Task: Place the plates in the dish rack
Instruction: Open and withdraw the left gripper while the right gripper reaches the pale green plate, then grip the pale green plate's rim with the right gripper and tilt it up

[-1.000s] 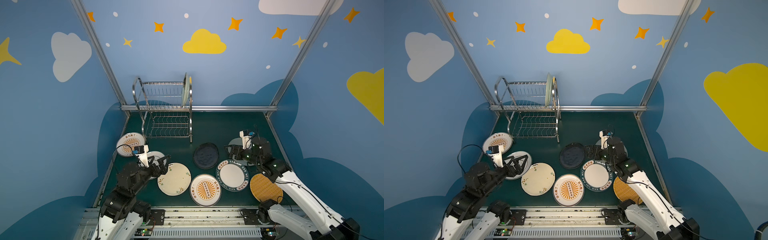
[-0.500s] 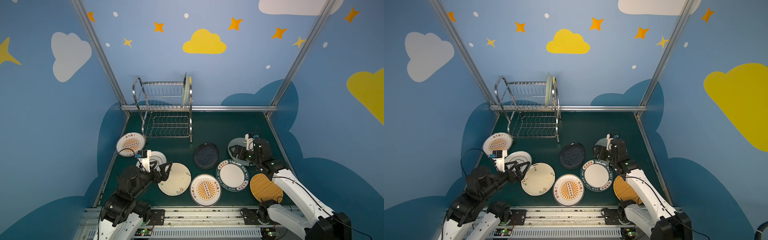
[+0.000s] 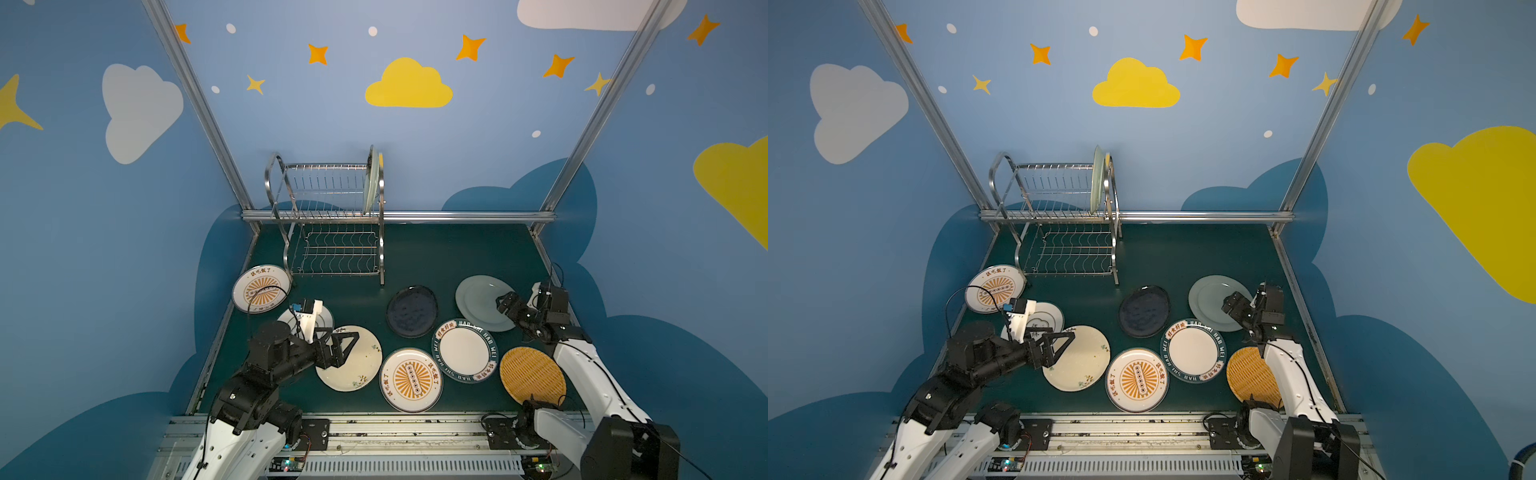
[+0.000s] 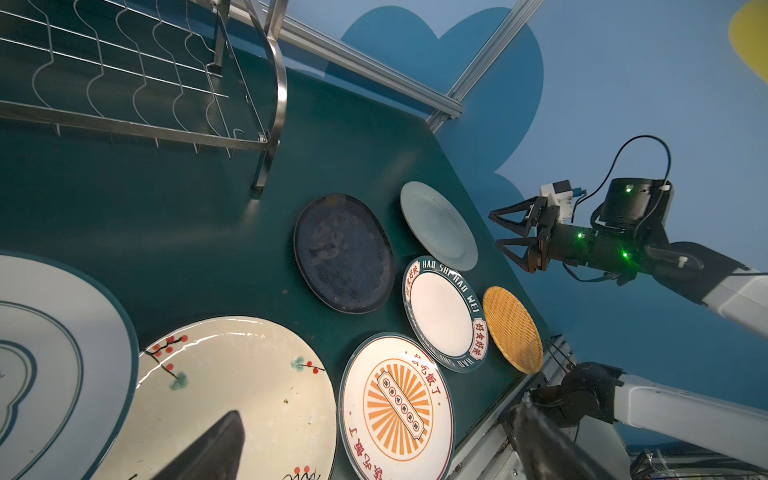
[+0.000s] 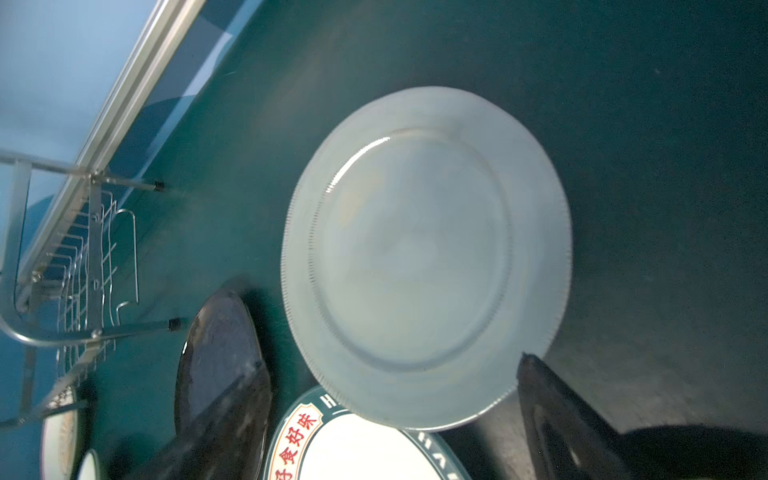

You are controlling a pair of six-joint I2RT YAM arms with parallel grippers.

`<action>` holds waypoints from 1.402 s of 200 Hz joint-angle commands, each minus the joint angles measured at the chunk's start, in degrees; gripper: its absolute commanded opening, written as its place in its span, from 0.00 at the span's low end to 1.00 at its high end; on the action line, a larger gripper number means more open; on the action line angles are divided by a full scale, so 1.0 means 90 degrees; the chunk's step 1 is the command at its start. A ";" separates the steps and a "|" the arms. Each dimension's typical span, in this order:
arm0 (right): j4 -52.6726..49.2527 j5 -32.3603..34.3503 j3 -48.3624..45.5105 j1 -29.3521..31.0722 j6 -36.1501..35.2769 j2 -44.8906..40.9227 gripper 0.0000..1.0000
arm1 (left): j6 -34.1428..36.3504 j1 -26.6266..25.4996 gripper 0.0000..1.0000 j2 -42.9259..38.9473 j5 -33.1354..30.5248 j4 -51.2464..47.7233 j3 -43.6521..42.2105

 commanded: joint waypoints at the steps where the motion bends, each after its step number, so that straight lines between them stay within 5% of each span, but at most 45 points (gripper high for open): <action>1: 0.0436 -0.0647 -0.0167 -0.0682 0.0214 0.0166 0.91 | 0.0081 -0.0021 1.00 0.0061 0.0098 0.0091 0.0063; 64: 0.1137 -0.1313 -0.0137 -0.1373 0.0710 0.1162 0.87 | 0.0099 -0.0021 1.00 -0.0029 -0.0027 0.0082 0.0062; 104: -0.0051 -0.2635 0.1161 -0.1600 0.0204 0.2590 0.78 | 0.0084 -0.0027 1.00 -0.0089 -0.0084 0.0080 0.0048; 136: 0.0590 -0.3475 0.1103 -0.1821 0.0416 0.3476 0.68 | 0.0090 -0.0029 1.00 -0.0160 -0.0118 0.0082 0.0048; 280: 0.0305 -0.2895 0.0609 -0.2343 0.0360 0.2393 0.75 | 0.0099 -0.0029 1.00 -0.0244 -0.0163 0.0098 0.0031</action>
